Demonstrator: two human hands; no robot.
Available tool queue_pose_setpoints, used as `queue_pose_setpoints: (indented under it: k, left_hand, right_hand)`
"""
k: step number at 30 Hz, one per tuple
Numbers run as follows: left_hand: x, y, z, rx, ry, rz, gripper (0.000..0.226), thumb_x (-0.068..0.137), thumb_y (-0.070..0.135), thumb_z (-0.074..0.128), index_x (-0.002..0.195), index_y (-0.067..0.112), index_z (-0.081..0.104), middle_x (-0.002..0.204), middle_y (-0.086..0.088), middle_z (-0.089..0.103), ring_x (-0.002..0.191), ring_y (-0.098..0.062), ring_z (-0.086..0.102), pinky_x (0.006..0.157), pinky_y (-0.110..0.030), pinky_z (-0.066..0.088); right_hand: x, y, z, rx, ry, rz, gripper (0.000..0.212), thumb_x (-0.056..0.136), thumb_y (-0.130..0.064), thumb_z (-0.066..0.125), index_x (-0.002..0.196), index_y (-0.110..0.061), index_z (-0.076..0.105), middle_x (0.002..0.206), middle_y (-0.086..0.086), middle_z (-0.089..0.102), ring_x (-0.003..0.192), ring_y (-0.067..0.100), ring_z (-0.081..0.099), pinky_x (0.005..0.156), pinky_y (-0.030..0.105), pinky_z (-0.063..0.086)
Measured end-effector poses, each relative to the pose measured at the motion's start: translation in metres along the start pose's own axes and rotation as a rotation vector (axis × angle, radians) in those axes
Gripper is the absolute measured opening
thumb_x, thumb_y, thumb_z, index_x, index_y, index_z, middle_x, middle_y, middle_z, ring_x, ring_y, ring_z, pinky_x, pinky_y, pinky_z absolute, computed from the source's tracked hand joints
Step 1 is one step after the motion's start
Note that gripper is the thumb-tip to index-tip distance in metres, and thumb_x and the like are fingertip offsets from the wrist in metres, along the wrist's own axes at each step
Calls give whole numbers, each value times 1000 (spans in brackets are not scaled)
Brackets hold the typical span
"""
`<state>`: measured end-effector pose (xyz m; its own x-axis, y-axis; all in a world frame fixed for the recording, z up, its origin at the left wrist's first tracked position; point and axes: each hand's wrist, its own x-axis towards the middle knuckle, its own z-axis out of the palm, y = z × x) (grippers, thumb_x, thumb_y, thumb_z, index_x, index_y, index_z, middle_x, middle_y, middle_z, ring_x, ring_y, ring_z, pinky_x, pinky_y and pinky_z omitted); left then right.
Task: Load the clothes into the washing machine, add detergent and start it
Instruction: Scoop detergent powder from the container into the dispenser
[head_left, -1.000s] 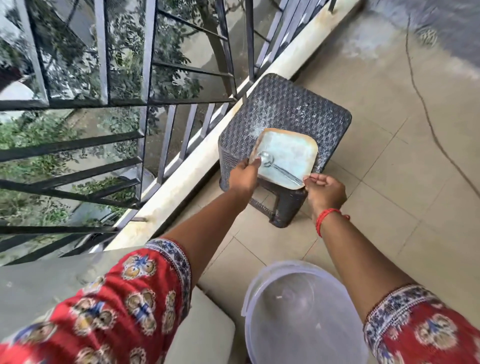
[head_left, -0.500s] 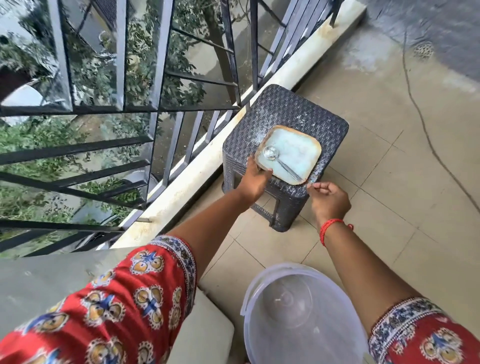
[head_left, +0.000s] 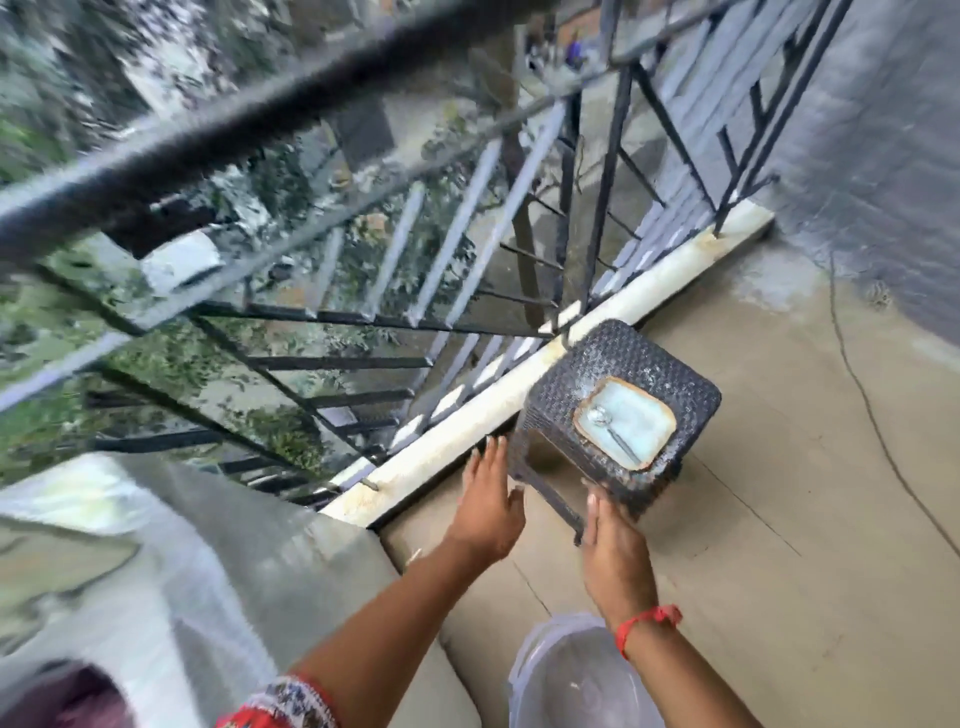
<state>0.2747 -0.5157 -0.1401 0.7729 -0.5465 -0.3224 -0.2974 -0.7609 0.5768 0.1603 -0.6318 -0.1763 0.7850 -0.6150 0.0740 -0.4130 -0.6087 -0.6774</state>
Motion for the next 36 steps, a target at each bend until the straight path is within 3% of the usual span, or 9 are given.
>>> queue_pose_setpoints:
  k: [7, 12, 16, 20, 23, 27, 29, 31, 36]
  left_hand:
    - [-125, -33, -96, 82, 136, -25, 61, 100, 23, 33, 153, 15, 4, 162, -2, -4, 149, -24, -8, 116, -27, -10]
    - [-221, -73, -158, 111, 204, -86, 76, 82, 40, 10, 153, 15, 8, 162, -2, 4, 149, -23, -4, 121, -45, 13]
    - [-294, -107, -195, 176, 342, -145, 65, 85, 28, 27, 144, 4, 35, 151, -14, 38, 140, -33, 34, 112, -45, 34]
    - [-355, -148, -213, 253, 427, -293, 64, 81, 27, 35, 139, 3, 46, 146, -14, 46, 137, -30, 40, 119, -35, 20]
    - [-388, -190, -208, 267, 314, -424, 74, 82, 32, 18, 151, 7, 15, 160, -9, 16, 148, -29, 14, 122, -39, 6]
    - [-428, -228, -201, 198, 218, -584, 70, 94, 30, 32, 152, 11, -4, 162, -2, -7, 149, -29, -8, 120, -48, 14]
    - [-441, -242, -201, 200, 191, -607, 70, 98, 30, 33, 152, 12, -6, 162, -4, -11, 148, -27, -13, 119, -51, 13]
    - [-449, -259, -199, 234, 167, -614, 72, 97, 29, 35, 152, 12, -9, 161, -4, -15, 147, -26, -17, 118, -52, 10]
    - [-457, -290, -195, 290, 71, -601, 76, 97, 25, 36, 150, 10, -15, 159, -6, -21, 146, -26, -21, 118, -53, 6]
  right_hand:
    - [-53, -158, -12, -5, -162, -295, 52, 102, -31, 24, 116, -1, 64, 114, 15, 68, 110, 26, 63, 101, 19, 33]
    - [-106, -249, -5, 102, -354, -476, 61, 101, -47, 19, 132, -7, 53, 133, 6, 58, 130, 20, 47, 111, 10, 18]
    - [-149, -309, 6, 72, -483, -631, 71, 95, -62, 21, 138, -13, 49, 142, 1, 50, 136, 11, 36, 111, 16, 20]
    - [-196, -358, 30, -17, -600, -814, 79, 90, -69, 7, 147, -21, 34, 153, -3, 35, 143, 7, 21, 117, 21, 10]
    - [-230, -384, 52, -93, -704, -920, 84, 86, -70, 2, 151, -20, 20, 157, -8, 16, 145, 4, 3, 114, 16, -9]
    - [-268, -406, 81, -289, -813, -969, 88, 81, -70, -8, 152, -18, 2, 155, -9, -6, 142, 6, -14, 119, 32, -3]
    - [-279, -412, 94, -443, -828, -935, 74, 94, -57, -1, 151, -11, 13, 155, -2, 22, 145, 12, 11, 115, 46, 24]
    - [-291, -408, 118, -537, -871, -896, 64, 100, -43, 4, 151, -6, 15, 143, 4, 47, 134, 19, 44, 93, 55, 49]
    - [-315, -428, 139, -662, -866, -903, 60, 82, -33, 33, 124, 0, 60, 130, 14, 60, 116, 27, 61, 74, 61, 54]
